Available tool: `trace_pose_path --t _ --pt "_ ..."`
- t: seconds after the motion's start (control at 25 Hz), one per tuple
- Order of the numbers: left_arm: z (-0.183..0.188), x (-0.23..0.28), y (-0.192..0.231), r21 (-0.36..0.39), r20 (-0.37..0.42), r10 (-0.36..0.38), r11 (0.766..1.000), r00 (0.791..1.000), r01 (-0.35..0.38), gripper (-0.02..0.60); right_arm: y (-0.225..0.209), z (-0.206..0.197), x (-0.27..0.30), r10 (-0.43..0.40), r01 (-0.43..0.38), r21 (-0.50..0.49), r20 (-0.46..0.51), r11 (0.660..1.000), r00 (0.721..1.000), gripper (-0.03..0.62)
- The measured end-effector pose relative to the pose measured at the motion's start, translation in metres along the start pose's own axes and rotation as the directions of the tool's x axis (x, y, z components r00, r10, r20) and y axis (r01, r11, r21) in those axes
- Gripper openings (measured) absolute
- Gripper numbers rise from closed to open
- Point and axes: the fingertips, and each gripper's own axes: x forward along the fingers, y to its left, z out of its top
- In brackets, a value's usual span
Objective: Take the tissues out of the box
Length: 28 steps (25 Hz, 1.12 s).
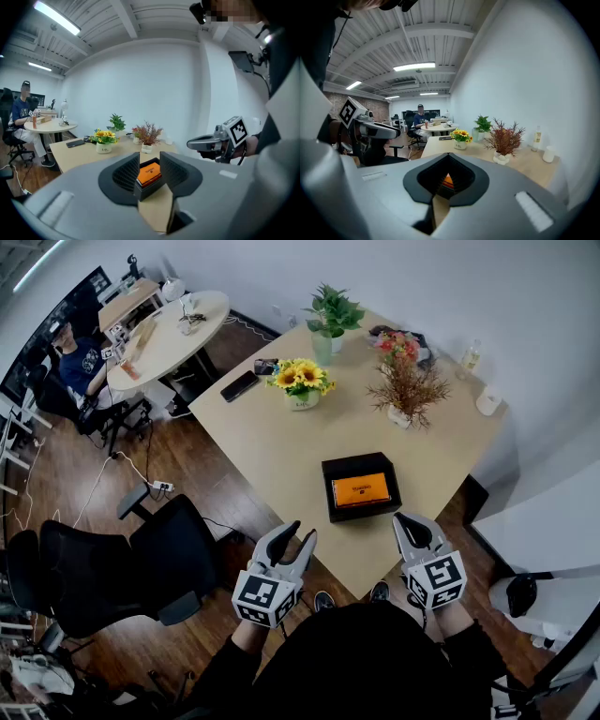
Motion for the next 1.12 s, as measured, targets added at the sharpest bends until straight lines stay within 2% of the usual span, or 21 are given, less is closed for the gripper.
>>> trace_pose_path --t 0.12,0.2,0.32,0.4,0.44,0.52,0.64,0.72,0.84,0.96,1.04,1.12 --pt "0.004 -0.008 0.026 0.044 0.006 0.049 0.998 0.999 -0.049 0.115 -0.018 0.003 0.006 -0.041 0.041 -0.034 0.006 0.999 0.999 0.0" --pt "0.001 -0.009 0.047 0.048 -0.004 0.064 0.997 0.998 -0.063 0.115 -0.038 -0.002 0.007 -0.08 0.079 -0.049 -0.013 0.996 0.997 0.0" --pt "-0.017 0.005 0.075 0.038 -0.076 0.05 0.998 0.996 -0.047 0.115 -0.068 -0.023 0.012 -0.1 0.095 -0.054 -0.091 0.994 0.991 0.0" --pt "-0.032 0.026 0.081 0.044 -0.154 0.027 0.999 0.988 -0.02 0.117 -0.081 -0.038 0.026 -0.063 0.056 -0.048 -0.157 0.997 0.986 0.002" --pt "-0.039 0.039 0.08 0.046 -0.193 0.011 0.999 0.981 -0.002 0.118 -0.085 -0.045 0.036 -0.035 0.027 -0.042 -0.189 0.999 0.981 0.015" --pt "-0.05 0.068 0.07 0.042 -0.256 -0.025 0.998 0.966 0.037 0.117 -0.087 -0.054 0.058 0.023 -0.034 -0.042 -0.237 0.999 0.971 0.092" --pt "-0.063 0.117 0.052 0.013 -0.336 -0.07 0.997 0.939 0.079 0.12 -0.084 -0.061 0.099 0.102 -0.13 -0.08 -0.291 0.988 0.951 0.107" --pt "-0.077 0.145 0.041 -0.001 -0.403 -0.082 0.996 0.912 0.089 0.16 -0.076 -0.071 0.125 0.165 -0.212 -0.102 -0.346 0.972 0.924 0.135" --pt "-0.099 0.172 0.033 0.034 -0.51 -0.06 0.995 0.858 0.09 0.256 -0.06 -0.093 0.151 0.239 -0.327 -0.126 -0.454 0.937 0.858 0.209" --pt "-0.111 0.191 0.031 0.066 -0.573 -0.022 0.995 0.819 0.073 0.31 -0.054 -0.112 0.164 0.253 -0.397 -0.154 -0.557 0.905 0.791 0.337" --pt "-0.119 0.202 0.032 0.089 -0.607 -0.006 0.993 0.795 0.076 0.324 -0.053 -0.123 0.168 0.253 -0.428 -0.16 -0.607 0.889 0.753 0.378" --pt "-0.13 0.212 0.031 0.121 -0.642 0.004 0.988 0.766 0.097 0.341 -0.05 -0.131 0.171 0.263 -0.462 -0.163 -0.638 0.872 0.723 0.388"
